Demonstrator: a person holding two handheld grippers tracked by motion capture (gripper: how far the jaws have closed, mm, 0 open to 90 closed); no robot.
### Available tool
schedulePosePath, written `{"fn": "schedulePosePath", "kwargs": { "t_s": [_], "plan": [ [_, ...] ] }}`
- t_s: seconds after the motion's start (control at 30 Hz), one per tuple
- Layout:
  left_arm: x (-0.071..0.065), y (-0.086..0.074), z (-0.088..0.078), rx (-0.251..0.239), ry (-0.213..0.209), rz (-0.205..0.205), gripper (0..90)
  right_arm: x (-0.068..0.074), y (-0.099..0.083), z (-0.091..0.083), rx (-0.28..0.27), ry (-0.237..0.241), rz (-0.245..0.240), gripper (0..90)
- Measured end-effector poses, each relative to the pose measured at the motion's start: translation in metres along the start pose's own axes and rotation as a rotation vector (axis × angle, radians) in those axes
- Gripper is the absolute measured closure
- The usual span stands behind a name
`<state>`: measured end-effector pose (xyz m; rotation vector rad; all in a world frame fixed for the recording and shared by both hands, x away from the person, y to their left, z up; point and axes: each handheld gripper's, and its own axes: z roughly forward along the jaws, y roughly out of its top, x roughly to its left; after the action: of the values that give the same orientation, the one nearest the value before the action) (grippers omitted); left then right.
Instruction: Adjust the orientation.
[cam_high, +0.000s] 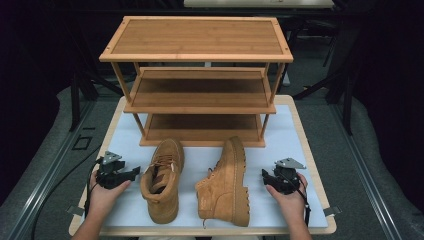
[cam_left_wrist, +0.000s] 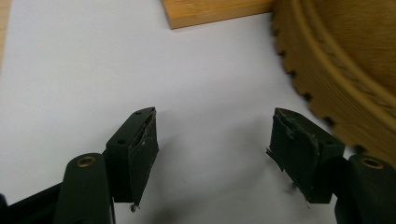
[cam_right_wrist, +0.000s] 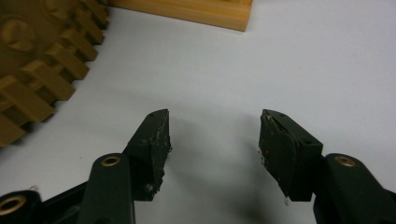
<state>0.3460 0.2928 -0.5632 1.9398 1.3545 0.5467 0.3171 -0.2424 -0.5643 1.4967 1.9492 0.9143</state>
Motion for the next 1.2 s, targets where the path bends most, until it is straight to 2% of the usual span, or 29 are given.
{"fn": "schedulePosePath", "kwargs": {
  "t_s": [0.03, 0.1, 0.17, 0.2, 0.23, 0.3, 0.37, 0.4, 0.43, 0.47, 0.5, 0.6, 0.67, 0.77, 0.8, 0.87, 1.0, 1.2],
  "plan": [
    [-0.001, 0.000, -0.003, -0.003, -0.013, -0.007, 32.1, 0.000, 0.000, 0.000, 0.000, 0.000, 0.000, 41.9],
    [-0.004, -0.001, -0.010, -0.016, -0.029, -0.009, 33.6, 0.002, -0.004, -0.009, -0.030, 0.039, -0.010, 44.0],
    [-0.007, -0.002, -0.014, -0.020, -0.034, -0.018, 34.1, 0.002, -0.004, -0.011, -0.030, 0.056, -0.007, 44.0],
    [-0.008, -0.003, -0.016, -0.020, -0.038, -0.023, 35.2, 0.005, -0.005, -0.013, -0.030, 0.019, -0.002, 44.5],
    [-0.010, -0.003, -0.018, -0.022, -0.045, -0.020, 36.2, 0.005, -0.005, -0.015, -0.039, 0.055, -0.004, 45.5],
    [-0.011, -0.003, -0.022, -0.013, -0.043, -0.008, 37.4, 0.007, -0.005, -0.017, -0.044, 0.052, -0.014, 45.3],
    [-0.012, -0.003, -0.026, -0.034, -0.045, -0.015, 37.9, 0.008, -0.006, -0.020, -0.057, 0.029, -0.001, 45.8],
    [-0.012, -0.003, -0.028, -0.041, -0.046, -0.015, 38.3, 0.007, -0.006, -0.021, -0.061, 0.058, 0.011, 45.9],
    [-0.012, -0.003, -0.029, -0.046, -0.048, -0.016, 38.3, 0.007, -0.007, -0.022, -0.062, 0.060, 0.028, 46.1],
    [-0.012, -0.003, -0.030, -0.055, -0.056, -0.020, 38.4, 0.007, -0.007, -0.024, -0.067, 0.052, 0.044, 46.2],
    [-0.012, -0.003, -0.030, -0.058, -0.068, -0.025, 38.9, 0.008, -0.007, -0.027, -0.062, 0.070, 0.053, 49.8],
    [-0.012, -0.003, -0.028, -0.055, -0.087, -0.040, 40.1, 0.009, -0.007, -0.029, -0.069, 0.076, 0.043, 51.5],
    [-0.012, -0.003, -0.028, -0.053, -0.092, -0.050, 41.3, 0.008, -0.007, -0.029, -0.077, 0.068, 0.046, 51.7],
    [-0.011, -0.003, -0.031, -0.051, -0.102, -0.065, 43.1, 0.005, -0.008, -0.027, -0.079, 0.066, 0.081, 51.0],
    [-0.011, -0.003, -0.031, -0.053, -0.110, -0.073, 44.1, 0.004, -0.008, -0.026, -0.076, 0.077, 0.086, 51.0],
    [-0.011, -0.002, -0.033, -0.061, -0.122, -0.093, 44.5, 0.001, -0.010, -0.026, -0.066, 0.069, 0.089, 51.9],
    [-0.014, -0.002, -0.036, -0.060, -0.144, -0.118, 45.8, -0.002, -0.011, -0.027, -0.080, 0.085, 0.115, 52.6],
    [-0.019, 0.001, -0.046, -0.058, -0.166, -0.132, 49.3, 0.000, -0.010, -0.028, -0.075, 0.093, 0.103, 51.8]
  ]
}}
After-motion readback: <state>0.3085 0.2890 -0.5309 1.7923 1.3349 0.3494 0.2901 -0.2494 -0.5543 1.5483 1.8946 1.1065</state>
